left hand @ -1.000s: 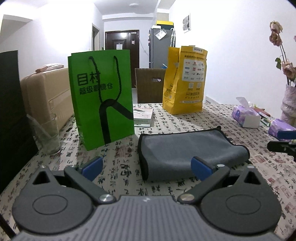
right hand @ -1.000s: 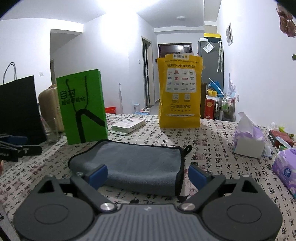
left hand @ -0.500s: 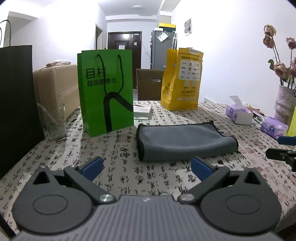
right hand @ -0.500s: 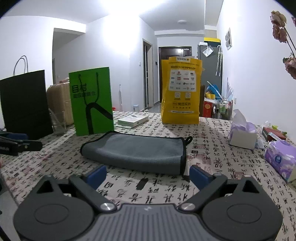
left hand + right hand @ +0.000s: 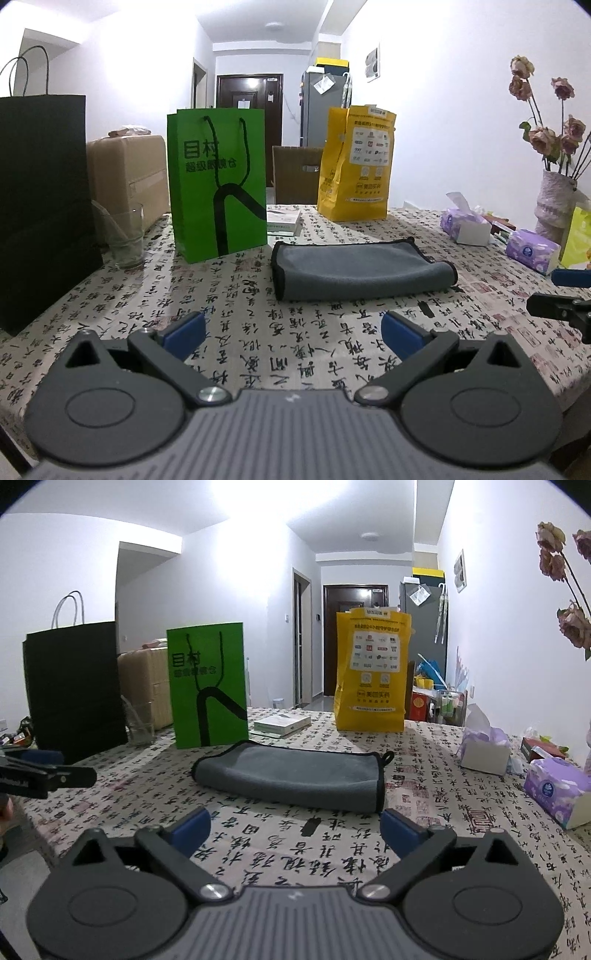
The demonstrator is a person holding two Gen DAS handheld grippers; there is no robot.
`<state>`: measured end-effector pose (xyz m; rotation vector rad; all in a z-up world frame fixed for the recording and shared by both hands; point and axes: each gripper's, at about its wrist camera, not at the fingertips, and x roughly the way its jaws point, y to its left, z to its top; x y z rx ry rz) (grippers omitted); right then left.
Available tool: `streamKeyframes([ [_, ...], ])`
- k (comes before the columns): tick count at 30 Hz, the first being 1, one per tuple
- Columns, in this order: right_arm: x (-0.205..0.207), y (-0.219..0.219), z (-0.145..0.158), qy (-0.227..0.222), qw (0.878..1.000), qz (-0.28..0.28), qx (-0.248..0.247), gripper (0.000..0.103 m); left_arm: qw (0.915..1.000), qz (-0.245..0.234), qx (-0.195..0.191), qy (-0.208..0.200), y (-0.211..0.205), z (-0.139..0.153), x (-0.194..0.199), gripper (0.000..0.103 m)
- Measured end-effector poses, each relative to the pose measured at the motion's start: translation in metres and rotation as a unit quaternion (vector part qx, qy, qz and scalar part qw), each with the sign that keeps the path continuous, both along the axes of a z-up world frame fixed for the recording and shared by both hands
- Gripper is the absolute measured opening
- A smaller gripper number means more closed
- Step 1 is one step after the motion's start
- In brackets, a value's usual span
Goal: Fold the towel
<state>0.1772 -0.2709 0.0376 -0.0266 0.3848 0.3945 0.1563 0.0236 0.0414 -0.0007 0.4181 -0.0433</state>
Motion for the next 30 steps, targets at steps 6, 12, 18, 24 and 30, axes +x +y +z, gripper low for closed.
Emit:
streamKeyframes([
  [6, -0.025, 0.005, -0.005, -0.007, 1.000, 0.007, 0.002, 0.099, 0.9999, 0.001, 0.009, -0.010, 0.002, -0.005, -0.023, 0.103],
  [12, -0.039, 0.009, -0.014, -0.011, 1.000, 0.002, 0.003, 0.100, 0.9995, 0.025, 0.015, -0.013, 0.003, -0.016, -0.042, 0.103],
  [18, -0.058, 0.012, -0.018, -0.015, 1.000, 0.006, 0.000, 0.100, 0.9996, 0.029, 0.001, -0.001, 0.006, -0.026, -0.065, 0.103],
  [24, -0.078, 0.012, -0.022, -0.010, 1.000, -0.001, 0.014, 0.100, 0.9999, 0.015, -0.006, 0.002, 0.000, -0.034, -0.082, 0.103],
  [30, -0.096, 0.011, -0.026, -0.006, 0.999, -0.009, 0.034, 0.100, 0.9997, 0.012, -0.016, 0.013, -0.002, -0.040, -0.097, 0.103],
])
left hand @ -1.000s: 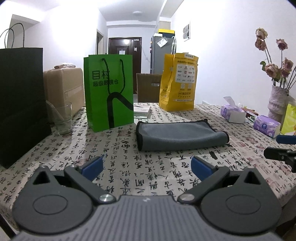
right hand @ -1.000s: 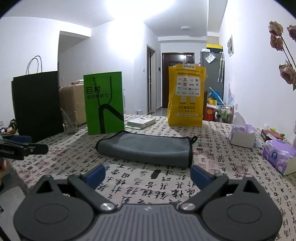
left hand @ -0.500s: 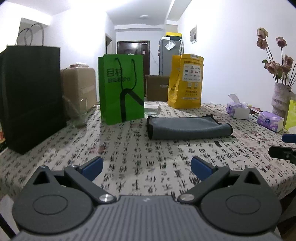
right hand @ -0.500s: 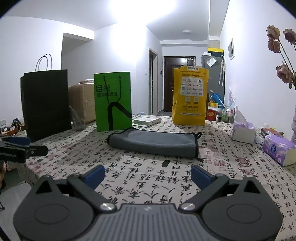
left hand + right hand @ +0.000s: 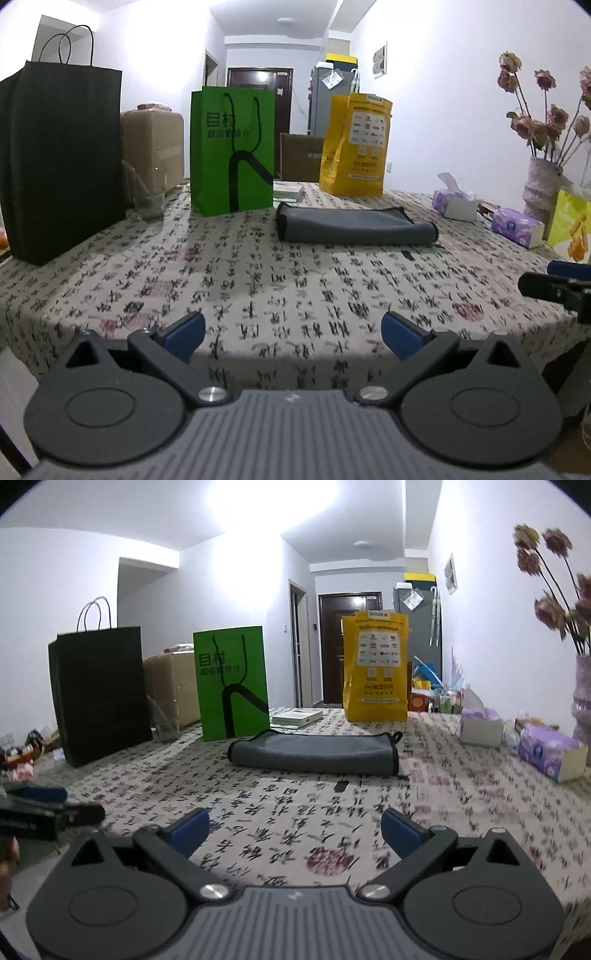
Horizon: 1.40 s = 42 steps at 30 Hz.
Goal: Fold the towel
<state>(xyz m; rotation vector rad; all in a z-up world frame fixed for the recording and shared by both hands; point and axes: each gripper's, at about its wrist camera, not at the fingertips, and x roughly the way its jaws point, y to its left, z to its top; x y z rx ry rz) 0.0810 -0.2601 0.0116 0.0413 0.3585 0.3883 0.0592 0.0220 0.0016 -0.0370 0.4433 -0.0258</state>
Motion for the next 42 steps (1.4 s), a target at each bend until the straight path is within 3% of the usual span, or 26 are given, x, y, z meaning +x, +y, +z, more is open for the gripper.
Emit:
streamKeyframes([
  [9, -0.032, 0.008, -0.018, 0.021, 1.000, 0.014, 0.007, 0.100, 0.9999, -0.002, 0.013, 0.004, -0.005, -0.004, -0.017, 0.103],
  [16, -0.042, 0.009, -0.017, 0.020, 1.000, 0.017, 0.012, 0.100, 1.0000, 0.004, 0.002, 0.001, -0.002, -0.006, -0.029, 0.103],
  [23, -0.055, 0.007, -0.019, 0.032, 0.999, 0.020, 0.011, 0.100, 0.9997, -0.012, 0.019, 0.004, 0.001, -0.010, -0.045, 0.103],
  [28, -0.071, 0.004, -0.018, 0.025, 0.999, 0.019, 0.012, 0.100, 0.9999, -0.009, 0.005, 0.002, 0.000, -0.011, -0.052, 0.103],
  [42, -0.075, -0.001, -0.016, 0.028, 0.999, 0.011, 0.017, 0.100, 0.9997, -0.008, 0.012, -0.019, -0.003, -0.004, -0.063, 0.103],
])
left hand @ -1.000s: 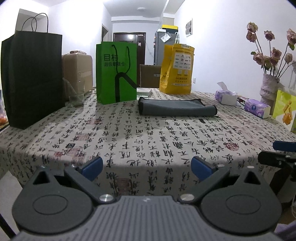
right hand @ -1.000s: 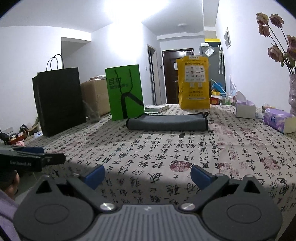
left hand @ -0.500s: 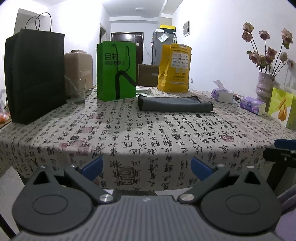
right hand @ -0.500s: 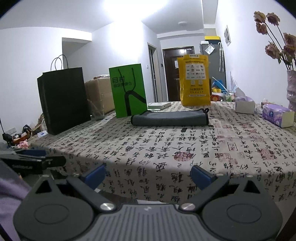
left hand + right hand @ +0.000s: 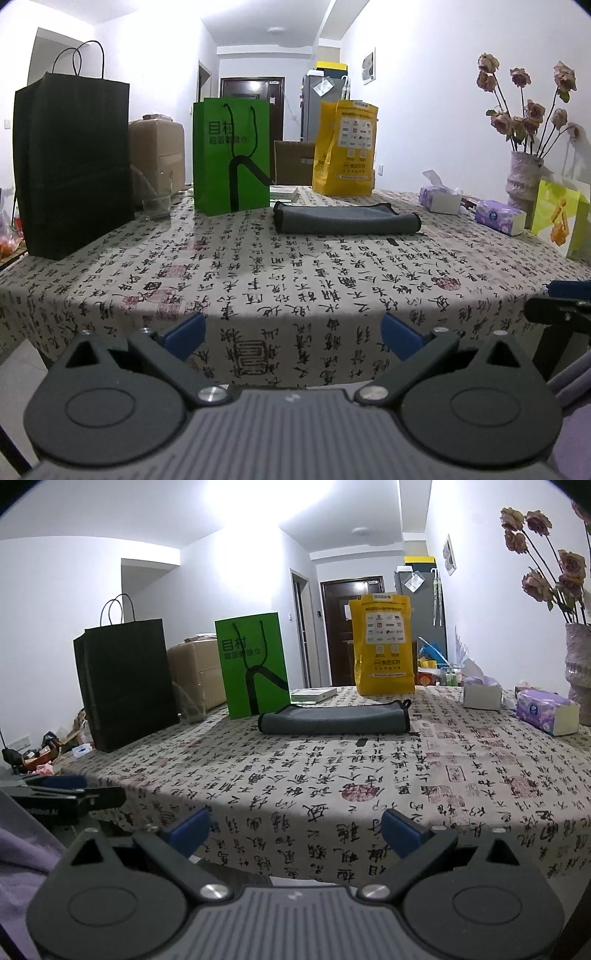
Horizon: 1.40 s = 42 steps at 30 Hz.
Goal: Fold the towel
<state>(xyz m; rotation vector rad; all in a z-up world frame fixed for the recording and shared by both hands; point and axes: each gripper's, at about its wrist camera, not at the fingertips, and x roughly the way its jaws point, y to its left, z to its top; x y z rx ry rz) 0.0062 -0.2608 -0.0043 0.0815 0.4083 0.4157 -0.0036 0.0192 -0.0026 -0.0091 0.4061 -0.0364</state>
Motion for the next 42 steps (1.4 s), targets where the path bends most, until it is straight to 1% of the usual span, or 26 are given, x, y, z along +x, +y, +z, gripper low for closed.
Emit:
streamKeyframes([
  [7, -0.0038, -0.0034, 0.0003, -0.003, 1.000, -0.005, 0.009, 0.100, 1.0000, 0.004, -0.007, -0.004, 0.0030, 0.0021, -0.0027, 0.103],
  [42, -0.0024, -0.0014, -0.0036, 0.005, 1.000, 0.000, 0.013, 0.100, 1.0000, -0.006, -0.004, -0.004, -0.0018, 0.0016, -0.0016, 0.103],
])
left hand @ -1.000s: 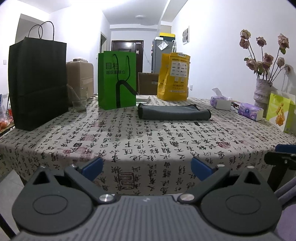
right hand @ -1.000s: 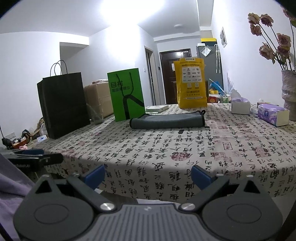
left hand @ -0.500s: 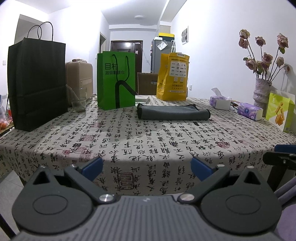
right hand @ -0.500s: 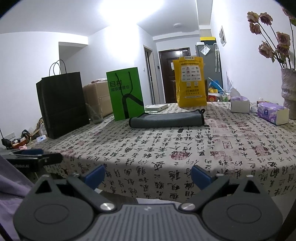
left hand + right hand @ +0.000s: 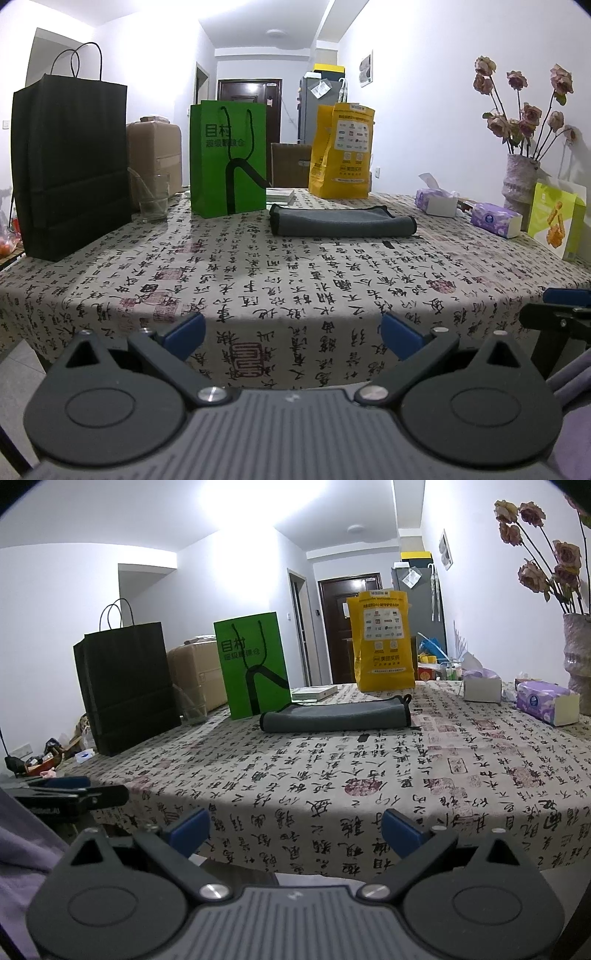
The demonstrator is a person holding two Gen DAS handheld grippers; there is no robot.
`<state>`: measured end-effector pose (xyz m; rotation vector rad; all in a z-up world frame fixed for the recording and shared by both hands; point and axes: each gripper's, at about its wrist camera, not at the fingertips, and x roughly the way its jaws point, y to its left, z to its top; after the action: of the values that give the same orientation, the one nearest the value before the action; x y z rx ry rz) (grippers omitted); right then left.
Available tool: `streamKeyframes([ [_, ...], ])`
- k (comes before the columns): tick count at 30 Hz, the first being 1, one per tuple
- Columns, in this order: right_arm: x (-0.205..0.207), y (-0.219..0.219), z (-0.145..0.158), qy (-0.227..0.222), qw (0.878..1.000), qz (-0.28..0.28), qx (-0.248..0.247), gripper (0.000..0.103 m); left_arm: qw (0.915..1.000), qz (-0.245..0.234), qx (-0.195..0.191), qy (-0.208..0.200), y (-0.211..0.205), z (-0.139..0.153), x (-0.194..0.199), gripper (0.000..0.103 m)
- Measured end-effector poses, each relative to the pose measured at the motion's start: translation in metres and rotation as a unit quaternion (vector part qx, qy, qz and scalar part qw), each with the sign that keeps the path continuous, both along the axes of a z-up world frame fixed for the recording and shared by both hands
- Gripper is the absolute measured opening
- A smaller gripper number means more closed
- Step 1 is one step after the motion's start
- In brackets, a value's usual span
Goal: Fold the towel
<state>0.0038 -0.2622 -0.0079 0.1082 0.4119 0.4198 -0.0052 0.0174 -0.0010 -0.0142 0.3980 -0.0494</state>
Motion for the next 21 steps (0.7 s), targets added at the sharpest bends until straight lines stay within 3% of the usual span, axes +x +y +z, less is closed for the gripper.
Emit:
streamKeyframes([
  [21, -0.0002, 0.0009, 0.0015, -0.001, 1.000, 0.001, -0.002, 0.100, 1.0000, 0.000, 0.000, -0.003, 0.0003, 0.0017, 0.0005, 0.103],
])
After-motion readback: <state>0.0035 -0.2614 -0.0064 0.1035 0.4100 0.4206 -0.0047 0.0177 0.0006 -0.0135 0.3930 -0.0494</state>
